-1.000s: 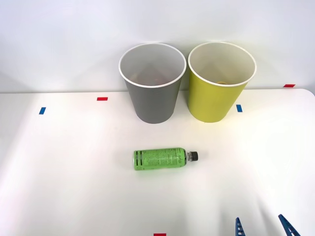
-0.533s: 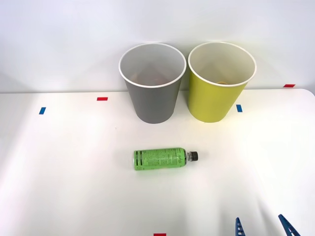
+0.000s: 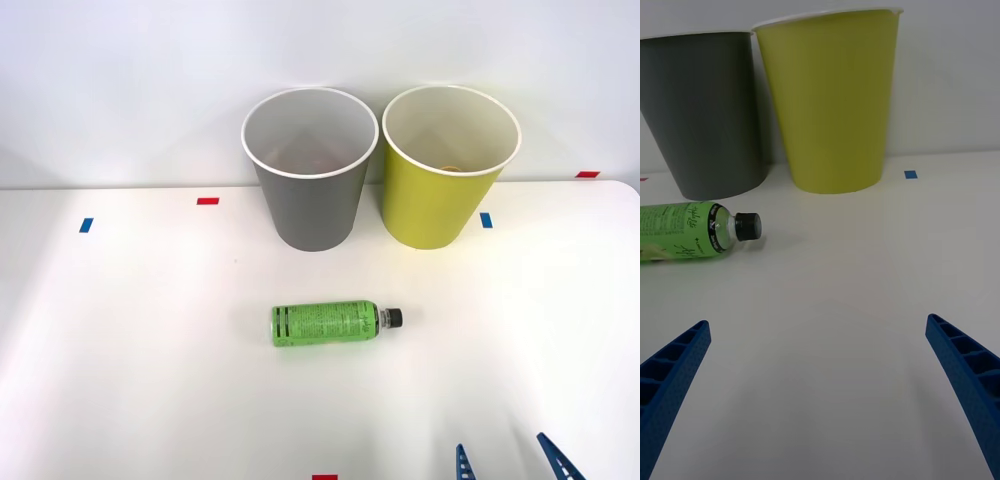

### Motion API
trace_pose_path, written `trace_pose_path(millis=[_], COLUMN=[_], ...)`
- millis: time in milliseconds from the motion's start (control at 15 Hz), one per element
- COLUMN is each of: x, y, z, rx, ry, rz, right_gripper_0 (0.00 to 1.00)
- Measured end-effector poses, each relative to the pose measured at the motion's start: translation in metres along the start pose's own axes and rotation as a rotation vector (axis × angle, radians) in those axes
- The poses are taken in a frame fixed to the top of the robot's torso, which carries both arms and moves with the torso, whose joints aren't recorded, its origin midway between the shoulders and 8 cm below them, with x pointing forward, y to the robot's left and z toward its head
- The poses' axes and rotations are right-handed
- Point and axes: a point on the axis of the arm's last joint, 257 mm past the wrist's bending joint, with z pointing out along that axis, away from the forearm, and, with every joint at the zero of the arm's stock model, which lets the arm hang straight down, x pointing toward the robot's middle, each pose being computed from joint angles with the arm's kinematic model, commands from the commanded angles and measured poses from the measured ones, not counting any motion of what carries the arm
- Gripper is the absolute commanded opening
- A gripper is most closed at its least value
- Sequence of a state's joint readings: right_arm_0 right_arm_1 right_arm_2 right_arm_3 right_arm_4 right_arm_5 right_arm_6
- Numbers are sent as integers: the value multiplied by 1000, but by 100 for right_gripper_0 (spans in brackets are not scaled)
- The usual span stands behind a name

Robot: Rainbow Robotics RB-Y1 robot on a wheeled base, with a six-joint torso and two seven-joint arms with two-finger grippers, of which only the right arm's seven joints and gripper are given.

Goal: Put cans in the gray bin, plastic bottles in the light green bin

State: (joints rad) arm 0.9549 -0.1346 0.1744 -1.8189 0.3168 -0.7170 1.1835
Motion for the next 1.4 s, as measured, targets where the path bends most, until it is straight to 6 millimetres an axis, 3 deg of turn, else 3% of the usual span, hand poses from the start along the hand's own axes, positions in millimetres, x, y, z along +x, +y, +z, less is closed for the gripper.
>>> trace_pose_path(millis=[467,733,1200,1400], x=[-22,-50,-62,-70], y=[4,35,83,100], z=[34,54,99,115], rx=[-43,-163,-374,-464], ry=[223,289,349,366], rz=[-50,-33,6,-66], right_gripper_0=[100,100,100,100])
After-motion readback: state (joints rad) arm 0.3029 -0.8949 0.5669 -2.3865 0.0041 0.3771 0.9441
